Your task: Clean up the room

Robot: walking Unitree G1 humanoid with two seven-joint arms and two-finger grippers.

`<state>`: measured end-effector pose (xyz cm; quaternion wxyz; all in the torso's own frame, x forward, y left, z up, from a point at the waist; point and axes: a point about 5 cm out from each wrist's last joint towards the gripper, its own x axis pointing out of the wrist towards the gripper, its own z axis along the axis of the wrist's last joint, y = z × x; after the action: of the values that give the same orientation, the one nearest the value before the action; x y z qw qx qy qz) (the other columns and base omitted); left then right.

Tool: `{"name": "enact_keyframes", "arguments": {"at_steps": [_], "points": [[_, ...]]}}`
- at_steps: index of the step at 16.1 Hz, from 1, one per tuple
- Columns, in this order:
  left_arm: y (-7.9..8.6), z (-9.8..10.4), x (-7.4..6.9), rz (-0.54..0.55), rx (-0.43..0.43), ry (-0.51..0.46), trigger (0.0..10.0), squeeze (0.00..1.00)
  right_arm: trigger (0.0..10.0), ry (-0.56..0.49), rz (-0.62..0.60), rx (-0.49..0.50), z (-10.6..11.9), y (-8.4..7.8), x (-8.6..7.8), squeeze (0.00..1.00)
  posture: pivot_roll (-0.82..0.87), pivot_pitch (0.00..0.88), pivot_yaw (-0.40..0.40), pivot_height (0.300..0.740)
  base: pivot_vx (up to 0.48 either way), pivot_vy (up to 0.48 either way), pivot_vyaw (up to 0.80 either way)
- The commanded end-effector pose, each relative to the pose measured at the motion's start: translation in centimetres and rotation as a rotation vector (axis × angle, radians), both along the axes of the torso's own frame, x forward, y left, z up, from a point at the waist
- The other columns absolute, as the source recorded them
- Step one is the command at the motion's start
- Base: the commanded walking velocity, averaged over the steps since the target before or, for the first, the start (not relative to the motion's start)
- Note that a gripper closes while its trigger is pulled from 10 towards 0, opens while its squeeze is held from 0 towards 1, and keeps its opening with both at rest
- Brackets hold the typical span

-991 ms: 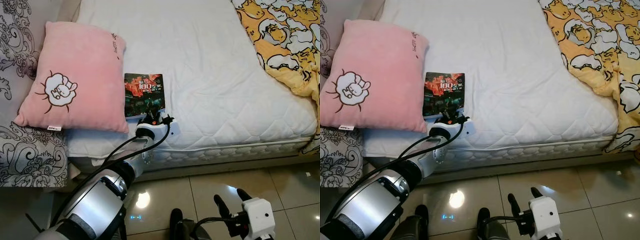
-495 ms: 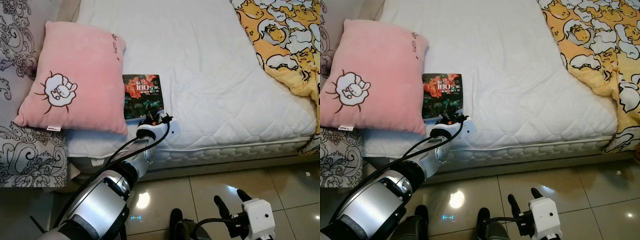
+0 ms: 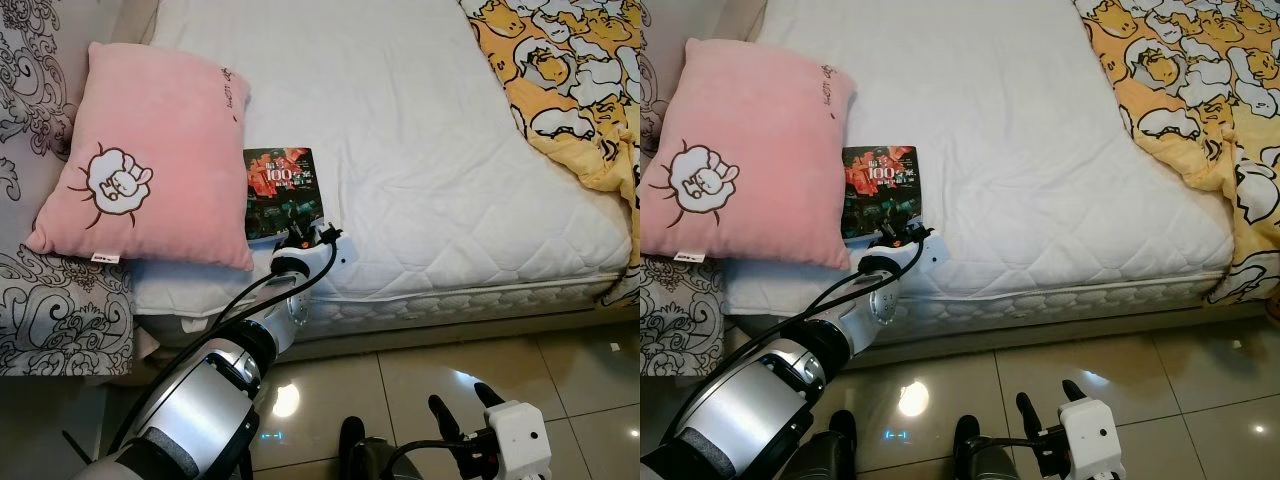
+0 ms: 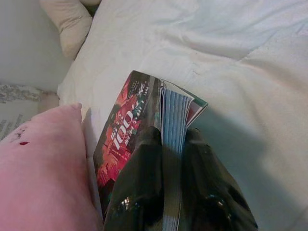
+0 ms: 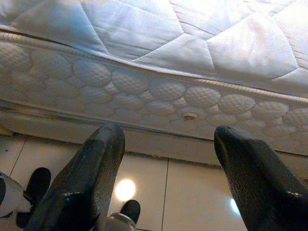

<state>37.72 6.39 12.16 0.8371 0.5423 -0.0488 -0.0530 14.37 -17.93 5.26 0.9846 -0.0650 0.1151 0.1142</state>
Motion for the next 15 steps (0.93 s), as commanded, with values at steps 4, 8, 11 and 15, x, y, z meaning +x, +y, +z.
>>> {"name": "enact_keyframes", "arguments": {"at_steps": [4,8,11,15], "points": [[0.2,-1.0,-0.3,-0.003,0.019,0.052,10.0,0.0,10.0,0.028,-0.011,-0.012,-0.4,-0.4,-0.7,0.0,-0.09,0.318,-0.092,0.74,0.0,0.0,0.0],[0.4,-1.5,-0.6,-0.024,0.056,0.046,10.0,1.0,10.0,0.034,-0.009,-0.009,-0.7,-0.3,-0.8,0.0,-0.08,0.314,-0.089,0.74,0.0,0.0,0.0],[0.7,-1.8,-0.7,-0.022,0.05,0.066,10.0,1.0,10.0,0.032,-0.008,-0.006,-0.8,-0.2,-0.6,0.0,-0.08,0.302,-0.086,0.74,0.0,0.0,0.0],[1.1,-2.2,-0.8,-0.012,0.034,0.086,10.0,1.0,10.0,0.023,-0.006,-0.004,-0.8,-0.2,0.0,0.0,-0.06,0.282,-0.083,0.74,0.0,0.0,0.0]]}}
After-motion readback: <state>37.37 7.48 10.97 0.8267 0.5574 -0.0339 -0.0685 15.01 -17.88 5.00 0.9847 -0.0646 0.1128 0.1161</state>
